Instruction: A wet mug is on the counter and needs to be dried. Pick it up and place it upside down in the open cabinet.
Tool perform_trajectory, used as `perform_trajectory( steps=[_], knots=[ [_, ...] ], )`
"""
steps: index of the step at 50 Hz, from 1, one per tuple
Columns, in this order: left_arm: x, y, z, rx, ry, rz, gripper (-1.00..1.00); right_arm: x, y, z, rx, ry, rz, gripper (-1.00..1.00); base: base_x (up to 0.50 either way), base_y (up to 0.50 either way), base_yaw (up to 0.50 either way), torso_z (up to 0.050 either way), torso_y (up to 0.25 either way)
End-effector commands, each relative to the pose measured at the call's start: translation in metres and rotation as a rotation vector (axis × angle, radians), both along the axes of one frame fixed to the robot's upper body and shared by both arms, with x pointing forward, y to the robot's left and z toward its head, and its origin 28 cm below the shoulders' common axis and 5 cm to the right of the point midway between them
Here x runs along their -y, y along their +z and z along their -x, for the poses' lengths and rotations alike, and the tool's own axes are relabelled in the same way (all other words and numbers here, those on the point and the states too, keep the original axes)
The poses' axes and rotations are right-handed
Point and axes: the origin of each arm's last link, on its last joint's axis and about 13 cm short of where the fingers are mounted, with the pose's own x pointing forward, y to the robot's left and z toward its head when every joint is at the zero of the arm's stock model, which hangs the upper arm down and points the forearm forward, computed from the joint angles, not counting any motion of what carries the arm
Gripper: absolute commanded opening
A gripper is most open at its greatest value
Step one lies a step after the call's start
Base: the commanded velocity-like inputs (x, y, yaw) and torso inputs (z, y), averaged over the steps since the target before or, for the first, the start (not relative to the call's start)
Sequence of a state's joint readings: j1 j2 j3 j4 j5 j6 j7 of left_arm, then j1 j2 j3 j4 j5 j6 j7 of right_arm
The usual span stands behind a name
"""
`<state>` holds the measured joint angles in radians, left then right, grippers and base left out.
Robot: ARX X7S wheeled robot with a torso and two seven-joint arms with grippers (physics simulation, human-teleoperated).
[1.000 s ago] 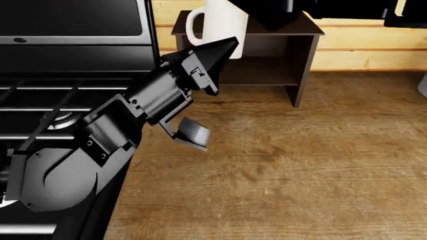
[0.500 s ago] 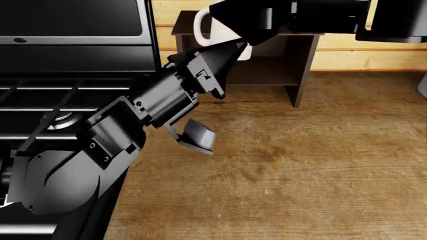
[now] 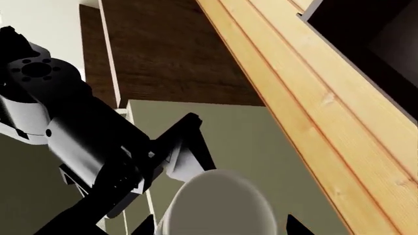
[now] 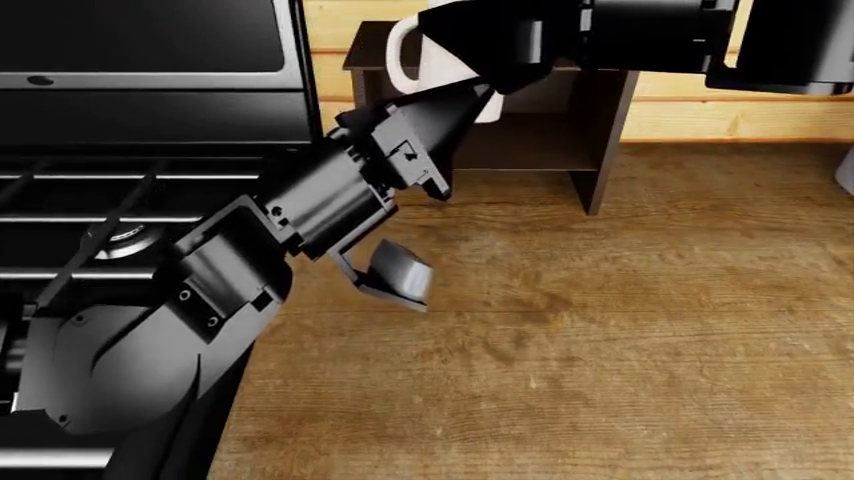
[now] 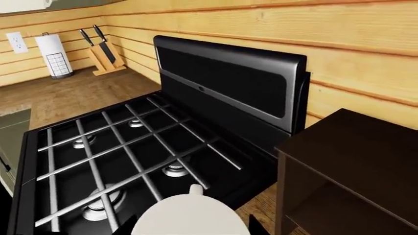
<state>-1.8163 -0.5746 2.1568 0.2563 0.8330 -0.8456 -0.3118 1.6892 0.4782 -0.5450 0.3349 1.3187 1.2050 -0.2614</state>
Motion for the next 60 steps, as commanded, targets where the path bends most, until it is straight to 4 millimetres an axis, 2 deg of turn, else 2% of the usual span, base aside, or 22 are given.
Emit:
perform_trajectory(
  steps=[1, 9, 26, 42, 60],
  knots=[
    [0.0, 0.003, -0.002, 0.02, -0.01, 0.038, 1.0, -0.002, 0.011, 0.006, 0.028, 0.008, -0.003, -1.0, 0.0, 0.0, 0.0, 0.0, 0.0],
    [-0.004, 0.004, -0.002, 0.031, -0.012, 0.045, 1.0, 0.007, 0.028, 0.009, 0.065, -0.076, 0.027, -1.0, 0.0, 0.0, 0.0, 0.0, 0.0],
    [-0.012, 0.0, -0.002, 0.034, -0.007, 0.051, 1.0, 0.026, 0.039, 0.02, 0.09, -0.168, 0.079, -1.0, 0.0, 0.0, 0.0, 0.0, 0.0],
    [-0.014, -0.002, -0.002, 0.028, 0.005, 0.058, 1.0, 0.038, 0.066, 0.047, 0.167, -0.241, 0.102, -1.0, 0.0, 0.0, 0.0, 0.0, 0.001],
    [-0.016, -0.004, -0.007, 0.017, 0.03, 0.072, 1.0, 0.041, 0.064, 0.088, 0.201, -0.174, 0.16, -1.0, 0.0, 0.0, 0.0, 0.0, 0.0]
  ],
)
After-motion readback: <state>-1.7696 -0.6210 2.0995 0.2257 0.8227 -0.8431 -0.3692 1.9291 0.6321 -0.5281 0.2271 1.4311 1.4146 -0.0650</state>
